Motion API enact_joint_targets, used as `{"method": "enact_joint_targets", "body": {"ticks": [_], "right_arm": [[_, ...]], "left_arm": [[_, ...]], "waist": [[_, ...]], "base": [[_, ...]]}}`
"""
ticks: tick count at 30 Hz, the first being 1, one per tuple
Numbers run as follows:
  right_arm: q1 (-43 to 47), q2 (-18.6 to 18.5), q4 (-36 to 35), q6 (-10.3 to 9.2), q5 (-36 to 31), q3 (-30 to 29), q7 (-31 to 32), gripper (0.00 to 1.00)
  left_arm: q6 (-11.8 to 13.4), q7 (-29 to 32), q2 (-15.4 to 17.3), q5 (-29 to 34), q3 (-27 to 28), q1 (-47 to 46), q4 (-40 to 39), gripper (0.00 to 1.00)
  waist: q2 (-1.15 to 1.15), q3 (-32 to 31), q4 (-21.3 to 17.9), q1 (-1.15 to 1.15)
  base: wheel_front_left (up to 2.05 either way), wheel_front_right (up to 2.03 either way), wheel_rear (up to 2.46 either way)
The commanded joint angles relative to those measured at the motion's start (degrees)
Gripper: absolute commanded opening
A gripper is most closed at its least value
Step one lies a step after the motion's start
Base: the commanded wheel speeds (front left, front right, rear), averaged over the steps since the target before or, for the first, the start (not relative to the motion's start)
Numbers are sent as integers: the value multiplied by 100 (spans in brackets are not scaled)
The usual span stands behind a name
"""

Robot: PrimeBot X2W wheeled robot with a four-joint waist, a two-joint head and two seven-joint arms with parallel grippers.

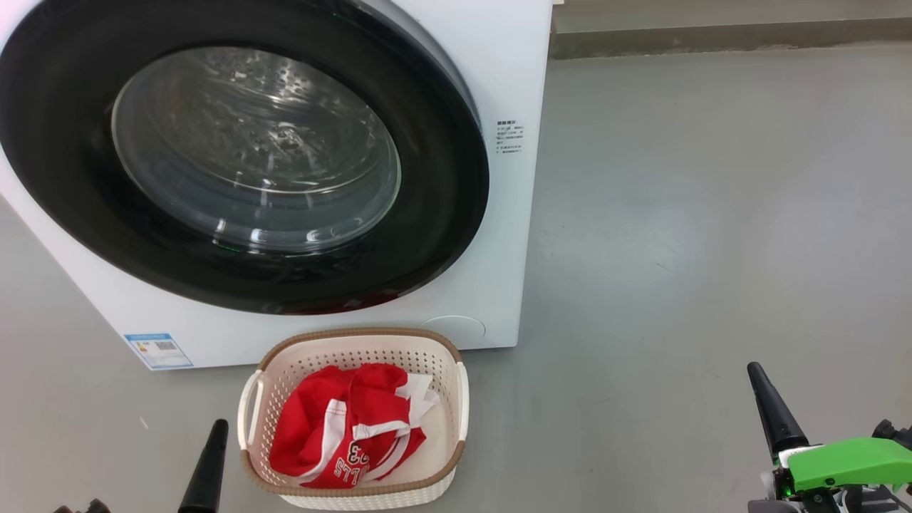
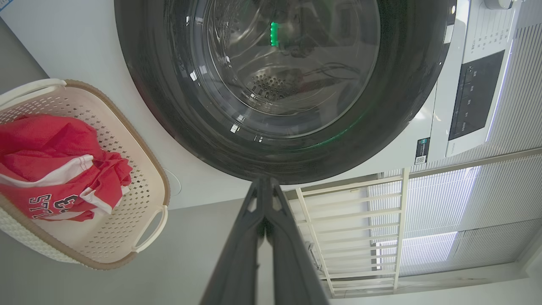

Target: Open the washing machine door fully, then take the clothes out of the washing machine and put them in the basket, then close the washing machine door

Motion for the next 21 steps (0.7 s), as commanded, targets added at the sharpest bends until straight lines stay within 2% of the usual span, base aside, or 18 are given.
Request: {"method": "enact_joint_targets", "body": {"ticks": [1,21], "right_arm": [[-310,-78,-175,-2,168,68,66,0],[-540,-72,-245,-5,1299,12,385,0]], "left_arm": [[2,46,47,-159,171,-306,-115,0],[2,358,-3,-1282,198,-565,-71,0]], "waist": [[0,2,0,0],[0,36,0,0]], "base": [[0,0,0],[0,0,0]]}}
